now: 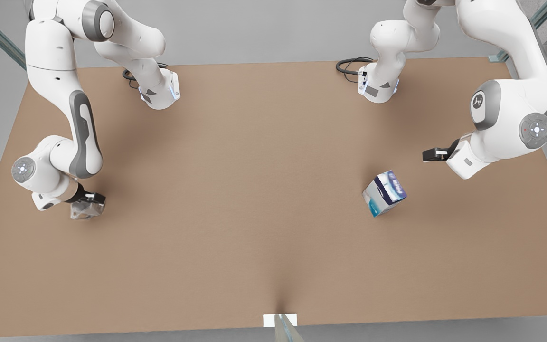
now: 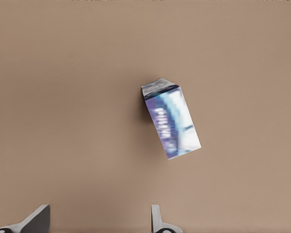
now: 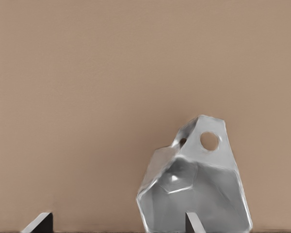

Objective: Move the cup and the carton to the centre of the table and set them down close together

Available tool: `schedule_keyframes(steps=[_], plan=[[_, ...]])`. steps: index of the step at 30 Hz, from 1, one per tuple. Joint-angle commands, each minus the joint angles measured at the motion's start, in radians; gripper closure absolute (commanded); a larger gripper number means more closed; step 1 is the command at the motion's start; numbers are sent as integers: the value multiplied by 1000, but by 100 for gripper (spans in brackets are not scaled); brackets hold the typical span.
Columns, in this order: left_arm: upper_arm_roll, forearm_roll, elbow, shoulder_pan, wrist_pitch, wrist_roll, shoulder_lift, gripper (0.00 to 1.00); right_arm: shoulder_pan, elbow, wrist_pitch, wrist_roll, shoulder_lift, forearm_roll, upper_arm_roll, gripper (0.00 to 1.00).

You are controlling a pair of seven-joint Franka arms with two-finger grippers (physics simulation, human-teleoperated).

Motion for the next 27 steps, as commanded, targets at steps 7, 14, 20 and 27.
schedule_keyframes(steps=[7, 14, 20, 27], plan=[[1, 0, -2, 1, -1, 0, 1, 0, -3, 9, 18, -72, 47, -5, -6, 0], [1, 0, -3, 1, 3, 0, 9, 0, -2, 11, 3, -184, 60, -51, -5, 0], [1, 0, -3, 1, 3, 2, 17, 0, -2, 46, 0, -293, 106, -84, -5, 0], [1, 0, -3, 1, 3, 2, 17, 0, -18, 103, -2, -413, 158, -81, -5, 0]])
